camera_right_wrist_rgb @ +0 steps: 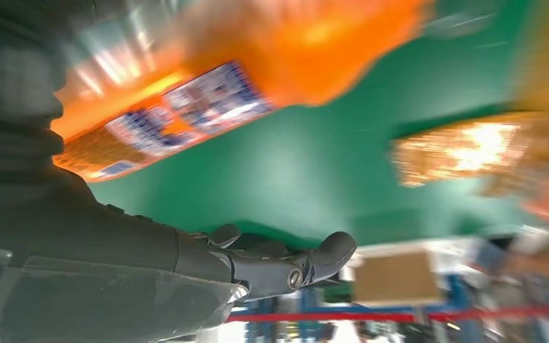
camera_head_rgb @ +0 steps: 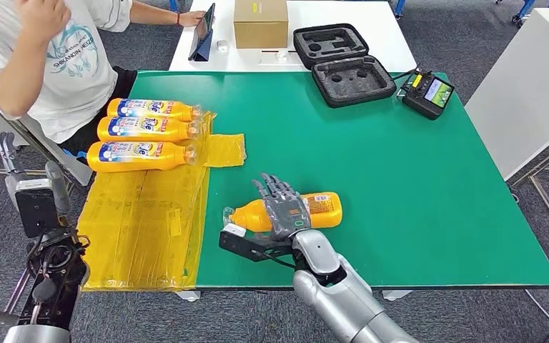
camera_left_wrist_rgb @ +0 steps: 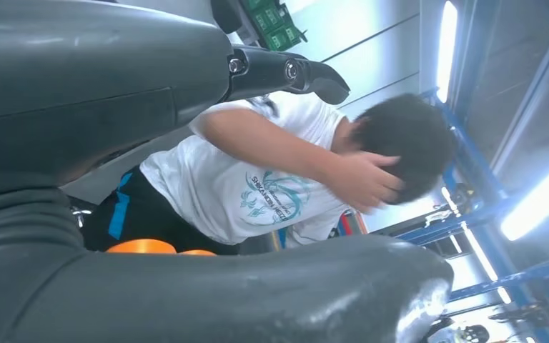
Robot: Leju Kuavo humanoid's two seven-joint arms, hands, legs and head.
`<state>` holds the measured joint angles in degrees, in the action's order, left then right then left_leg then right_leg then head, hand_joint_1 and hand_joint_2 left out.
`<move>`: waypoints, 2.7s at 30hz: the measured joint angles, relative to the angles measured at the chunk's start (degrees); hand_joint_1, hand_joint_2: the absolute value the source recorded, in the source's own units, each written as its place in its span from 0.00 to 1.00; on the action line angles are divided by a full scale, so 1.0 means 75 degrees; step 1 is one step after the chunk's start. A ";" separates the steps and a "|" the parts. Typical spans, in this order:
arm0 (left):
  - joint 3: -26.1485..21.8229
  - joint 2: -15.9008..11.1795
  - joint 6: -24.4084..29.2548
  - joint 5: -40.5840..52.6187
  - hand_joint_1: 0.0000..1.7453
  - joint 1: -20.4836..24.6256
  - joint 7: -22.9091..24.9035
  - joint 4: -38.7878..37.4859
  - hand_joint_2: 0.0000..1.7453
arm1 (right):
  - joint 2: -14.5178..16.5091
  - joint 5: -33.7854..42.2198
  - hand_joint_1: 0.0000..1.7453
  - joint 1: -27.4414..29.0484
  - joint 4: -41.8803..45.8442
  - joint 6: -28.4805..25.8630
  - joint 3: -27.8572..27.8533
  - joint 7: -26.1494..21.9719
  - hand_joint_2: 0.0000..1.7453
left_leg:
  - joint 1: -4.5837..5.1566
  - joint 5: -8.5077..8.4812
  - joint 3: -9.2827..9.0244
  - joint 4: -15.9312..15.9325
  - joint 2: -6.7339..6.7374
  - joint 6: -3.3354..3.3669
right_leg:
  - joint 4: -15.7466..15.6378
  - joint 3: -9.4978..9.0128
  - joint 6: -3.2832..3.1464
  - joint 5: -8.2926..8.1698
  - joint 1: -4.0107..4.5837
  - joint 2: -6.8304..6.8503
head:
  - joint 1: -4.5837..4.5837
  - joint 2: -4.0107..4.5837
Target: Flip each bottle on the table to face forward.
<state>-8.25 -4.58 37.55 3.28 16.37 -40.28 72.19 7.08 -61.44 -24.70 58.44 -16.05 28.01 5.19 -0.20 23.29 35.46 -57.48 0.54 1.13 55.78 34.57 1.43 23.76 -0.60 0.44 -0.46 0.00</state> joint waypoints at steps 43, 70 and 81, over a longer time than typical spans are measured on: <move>-0.0039 0.0266 -0.0923 -0.0459 0.00 0.0198 0.0004 0.0059 1.00 | -0.0078 0.1216 1.00 -0.1566 -0.3521 0.1106 -0.1739 -0.1181 1.00 | -0.0001 0.0001 -0.0054 -0.0001 0.0002 -0.0001 | -0.0003 -0.0044 0.0001 -0.0001 0.0002 -0.0002 | 0.0000 0.0000; 0.0390 0.0304 -0.4998 -0.4175 0.00 0.0054 0.1876 -0.0858 1.00 | 0.0275 0.6536 1.00 -0.0097 -0.1359 0.1458 -0.2403 -0.5726 1.00 | -0.0003 0.0006 -0.0023 0.0000 0.0027 -0.0011 | 0.0001 -0.0012 0.0000 -0.0005 0.0002 -0.0034 | -0.0002 0.0000; 0.0723 0.0279 -0.6534 -0.5442 0.00 -0.0298 0.2663 -0.0973 1.00 | 0.0448 0.7325 1.00 0.0221 -0.0534 0.0766 -0.2461 -0.6006 1.00 | 0.0001 0.0007 -0.0003 0.0000 0.0020 -0.0010 | 0.0000 0.0005 0.0000 -0.0004 0.0002 -0.0022 | -0.0002 0.0000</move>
<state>-2.83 -2.49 -11.45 -37.54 14.13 -20.31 64.89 10.44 -6.50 -23.04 54.44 -10.30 9.55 -39.86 -0.20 23.35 35.43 -57.48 0.69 1.06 55.78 34.61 1.43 23.73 -0.58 0.28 -0.48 0.00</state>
